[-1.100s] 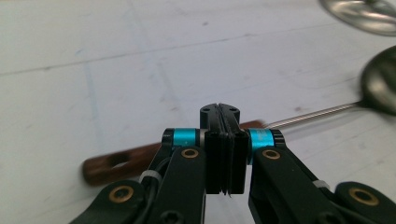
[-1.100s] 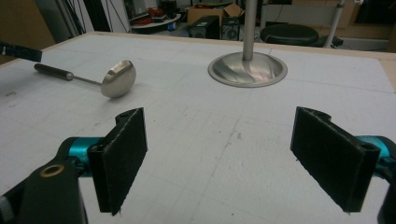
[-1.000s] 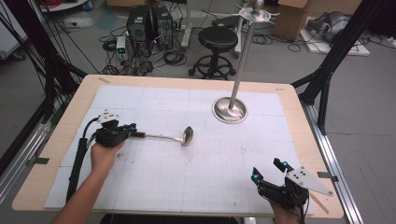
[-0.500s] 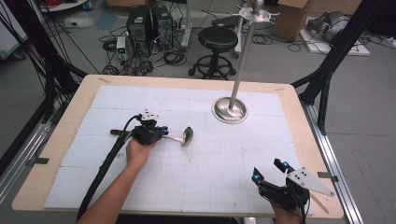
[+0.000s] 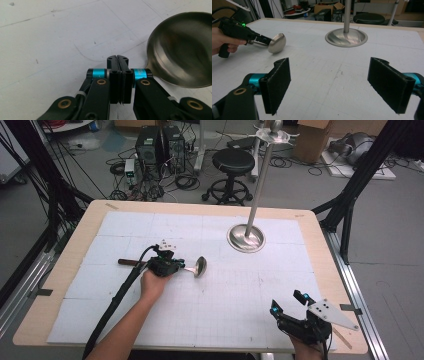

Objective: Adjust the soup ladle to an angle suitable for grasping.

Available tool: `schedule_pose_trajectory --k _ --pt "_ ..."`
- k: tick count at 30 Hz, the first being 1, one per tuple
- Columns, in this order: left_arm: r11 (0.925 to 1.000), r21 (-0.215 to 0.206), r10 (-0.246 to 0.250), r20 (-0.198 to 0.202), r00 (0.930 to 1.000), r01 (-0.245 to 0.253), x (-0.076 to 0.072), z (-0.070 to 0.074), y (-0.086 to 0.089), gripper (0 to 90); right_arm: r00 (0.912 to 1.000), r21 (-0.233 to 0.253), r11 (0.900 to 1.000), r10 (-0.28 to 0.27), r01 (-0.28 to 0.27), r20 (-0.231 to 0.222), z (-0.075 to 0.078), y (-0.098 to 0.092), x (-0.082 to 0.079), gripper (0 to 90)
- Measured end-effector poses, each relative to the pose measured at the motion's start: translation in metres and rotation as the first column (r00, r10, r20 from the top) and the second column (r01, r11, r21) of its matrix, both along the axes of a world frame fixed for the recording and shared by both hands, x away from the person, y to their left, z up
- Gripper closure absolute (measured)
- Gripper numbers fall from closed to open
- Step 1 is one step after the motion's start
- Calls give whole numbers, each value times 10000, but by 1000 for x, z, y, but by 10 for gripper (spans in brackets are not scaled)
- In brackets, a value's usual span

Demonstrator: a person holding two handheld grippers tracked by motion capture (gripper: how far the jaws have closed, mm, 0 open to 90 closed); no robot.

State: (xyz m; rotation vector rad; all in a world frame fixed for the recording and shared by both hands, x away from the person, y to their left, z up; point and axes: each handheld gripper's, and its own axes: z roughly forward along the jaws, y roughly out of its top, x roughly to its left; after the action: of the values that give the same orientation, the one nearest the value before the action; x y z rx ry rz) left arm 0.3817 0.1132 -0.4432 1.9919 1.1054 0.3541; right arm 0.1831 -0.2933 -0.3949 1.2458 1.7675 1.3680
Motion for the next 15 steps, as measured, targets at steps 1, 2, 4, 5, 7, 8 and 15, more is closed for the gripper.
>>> schedule_pose_trajectory --k 1,2,4,5,7,8,15 --pt "9999 -147 -74 -140 9999 72 0 0 0 892 10000 6 10000 -8 8 -10 0 0 0 173" --pt "9999 -147 -74 -140 9999 72 0 0 0 894 10000 22 10000 0 0 -23 0 0 0 173" --pt "9990 -443 -20 -343 9994 4 0 0 -1 896 10000 32 10000 -6 6 -55 0 0 0 174" --pt "9989 -451 -104 -485 9988 82 1 0 0 896 10000 32 10000 -6 6 -55 0 0 0 174" --pt "9991 -401 -159 -486 9987 139 1 0 0 896 10000 -4 10000 17 -17 -27 0 0 0 178" --pt "9993 -353 -143 -509 9986 125 1 0 0 896 10000 4 10000 19 -19 -20 0 -1 0 184" --pt "9998 -96 -162 -485 9987 158 2 -1 -1 896 10000 27 10000 18 -18 -16 0 -2 1 191"
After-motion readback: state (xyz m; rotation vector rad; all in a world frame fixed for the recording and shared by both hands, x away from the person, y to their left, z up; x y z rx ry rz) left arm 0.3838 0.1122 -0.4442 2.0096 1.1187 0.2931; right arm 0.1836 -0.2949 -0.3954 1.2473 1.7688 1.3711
